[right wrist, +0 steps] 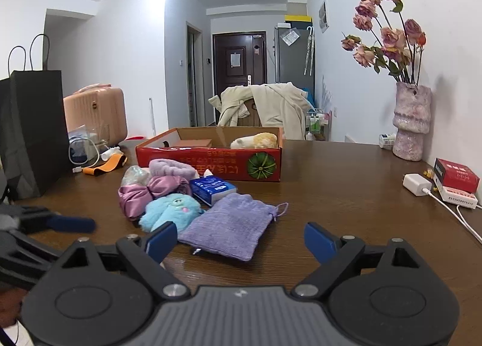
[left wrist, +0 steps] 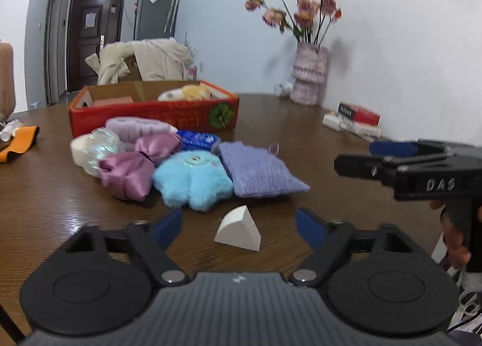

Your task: Organize soft objects

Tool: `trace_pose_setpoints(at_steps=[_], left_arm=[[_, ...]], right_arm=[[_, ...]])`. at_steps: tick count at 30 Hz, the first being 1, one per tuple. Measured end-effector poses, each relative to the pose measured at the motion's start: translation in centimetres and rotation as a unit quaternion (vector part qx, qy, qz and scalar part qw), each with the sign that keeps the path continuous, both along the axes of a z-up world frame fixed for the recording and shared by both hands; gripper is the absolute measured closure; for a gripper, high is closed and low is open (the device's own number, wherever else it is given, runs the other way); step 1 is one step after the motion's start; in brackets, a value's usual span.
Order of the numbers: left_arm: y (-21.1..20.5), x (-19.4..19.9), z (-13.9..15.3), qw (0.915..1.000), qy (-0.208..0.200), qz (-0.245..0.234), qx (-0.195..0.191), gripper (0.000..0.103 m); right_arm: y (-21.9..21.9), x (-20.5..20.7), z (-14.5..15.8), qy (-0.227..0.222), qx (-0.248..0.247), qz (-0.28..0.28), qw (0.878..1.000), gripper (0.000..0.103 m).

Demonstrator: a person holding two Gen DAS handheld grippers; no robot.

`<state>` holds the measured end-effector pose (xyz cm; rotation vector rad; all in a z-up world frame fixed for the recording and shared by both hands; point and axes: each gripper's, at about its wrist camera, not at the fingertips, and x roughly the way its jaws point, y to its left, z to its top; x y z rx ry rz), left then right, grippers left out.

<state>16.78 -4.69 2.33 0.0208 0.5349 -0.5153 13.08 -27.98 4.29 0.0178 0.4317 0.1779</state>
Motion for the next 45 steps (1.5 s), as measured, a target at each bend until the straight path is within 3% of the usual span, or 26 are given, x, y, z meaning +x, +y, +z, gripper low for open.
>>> trace_pose_setpoints(at_steps=[3, 7, 8, 13, 19, 22, 26, 30, 32, 34, 37, 38, 41, 45], left_arm=[[-1.1, 1.4, -0.9, 0.9998, 0.018, 0.001, 0.004, 0.033], [-1.6, 2.7, -2.1, 0.999, 0.04, -0.01, 0.019, 0.067], [-1.4, 2.7, -2.2, 0.999, 0.039, -0.01, 0.022, 0.07], [1.3, 1.1, -2.3, 0.9986, 0.035, -0.023, 0.031, 0.067], [0.3, 1.8, -2.9, 0.9978, 0.04, -0.034, 0.039, 0.053], [-0.2, 2.3, -2.7, 0.9973, 0.039, -0.05, 0.038, 0.071], [1.0, 3.5, -1.8, 0.9983, 0.043, -0.04, 0.0, 0.071], [3.9, 6.9, 1.1, 0.9996, -0.002, 0.016, -0.021, 0.071], [5.4, 8.9, 2.4, 0.998, -0.032, 0.054, -0.013, 0.071], [6.8, 10.9, 3.3, 0.9944, -0.054, 0.091, -0.008, 0.071], [8.8, 13.7, 3.6, 0.9896, -0.05, 0.133, -0.024, 0.071], [9.4, 14.5, 3.5, 0.9882, -0.044, 0.143, -0.033, 0.071], [10.5, 15.6, 2.8, 0.9859, -0.028, 0.155, -0.056, 0.071], [10.8, 16.5, 1.8, 0.9866, -0.011, 0.151, -0.06, 0.071]], right_arm=[[-0.6, 1.2, -0.4, 0.009, 0.006, -0.001, 1.0, 0.017], [-1.2, 3.5, -0.5, 0.013, 0.018, 0.002, 1.0, 0.017], [-1.2, 4.1, -0.5, 0.014, 0.019, 0.004, 1.0, 0.017], [-0.6, 6.6, -1.0, 0.018, 0.026, 0.023, 0.999, 0.017], [0.8, 8.3, -1.9, 0.036, 0.033, 0.042, 0.998, 0.019], [1.2, 8.6, -1.7, 0.034, 0.029, 0.045, 0.998, 0.019], [1.3, 9.4, -1.2, 0.029, 0.031, 0.047, 0.998, 0.02], [1.9, 12.1, -0.7, 0.036, 0.034, 0.068, 0.996, 0.034], [2.5, 14.3, -0.4, 0.041, 0.034, 0.084, 0.995, 0.046], [3.3, 17.3, -0.1, 0.053, 0.039, 0.096, 0.993, 0.05], [4.9, 22.9, -0.1, 0.079, 0.035, 0.101, 0.991, 0.057], [5.4, 24.6, -0.4, 0.093, 0.034, 0.104, 0.99, 0.064], [7.0, 29.4, -1.9, 0.139, 0.034, 0.105, 0.984, 0.07], [9.2, 31.0, -3.8, 0.165, 0.005, 0.128, 0.978, 0.082]])
